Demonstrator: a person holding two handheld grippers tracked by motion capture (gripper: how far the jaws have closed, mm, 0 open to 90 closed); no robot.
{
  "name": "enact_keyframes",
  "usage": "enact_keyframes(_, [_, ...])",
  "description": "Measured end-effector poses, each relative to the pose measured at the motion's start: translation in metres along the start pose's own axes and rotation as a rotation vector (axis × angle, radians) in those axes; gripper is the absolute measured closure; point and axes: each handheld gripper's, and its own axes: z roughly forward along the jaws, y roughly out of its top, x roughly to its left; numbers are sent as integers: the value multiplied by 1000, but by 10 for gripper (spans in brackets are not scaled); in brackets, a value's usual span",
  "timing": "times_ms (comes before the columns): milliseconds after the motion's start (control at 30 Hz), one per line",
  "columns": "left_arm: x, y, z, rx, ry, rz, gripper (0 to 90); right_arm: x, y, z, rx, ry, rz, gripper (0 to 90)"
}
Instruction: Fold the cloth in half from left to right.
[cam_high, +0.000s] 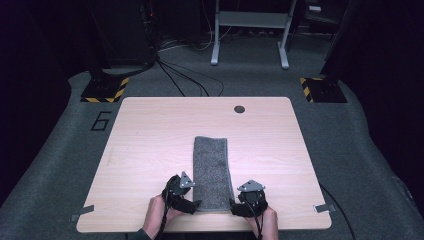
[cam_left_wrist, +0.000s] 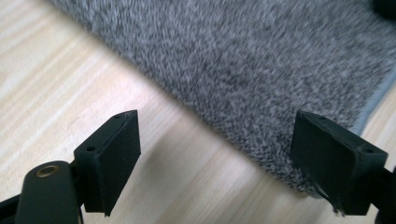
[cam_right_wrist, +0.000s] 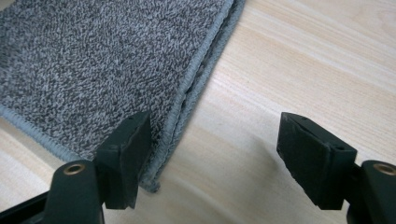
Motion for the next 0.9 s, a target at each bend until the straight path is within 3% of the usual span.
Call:
enact_keyframes(233, [0, -6, 0, 13, -9, 7, 157, 3, -6, -3, -7, 6, 6, 257])
enact_keyframes(400, [5, -5, -5, -10, -13, -10, 152, -1, -5, -3, -15, 14, -39, 194])
enact_keyframes(600, [31, 1, -15, -68, -27, -85, 146, -17, 11, -7, -41, 83, -22, 138])
enact_keyframes(633, [41, 5, -18, -83, -29, -111, 146, -25, 18, -7, -70, 121, -41, 110])
enact_keyframes(700, [47, 7, -18, -92, -17, -121, 143, -33, 26, -6, -70, 154, -40, 106])
enact_keyframes(800, [67, 17, -17, -95, 2, -143, 142, -41, 37, -1, -47, 154, -49, 101])
enact_keyframes(900, [82, 26, -13, -90, 19, -155, 137, -54, 53, 5, -44, 194, 35, 83])
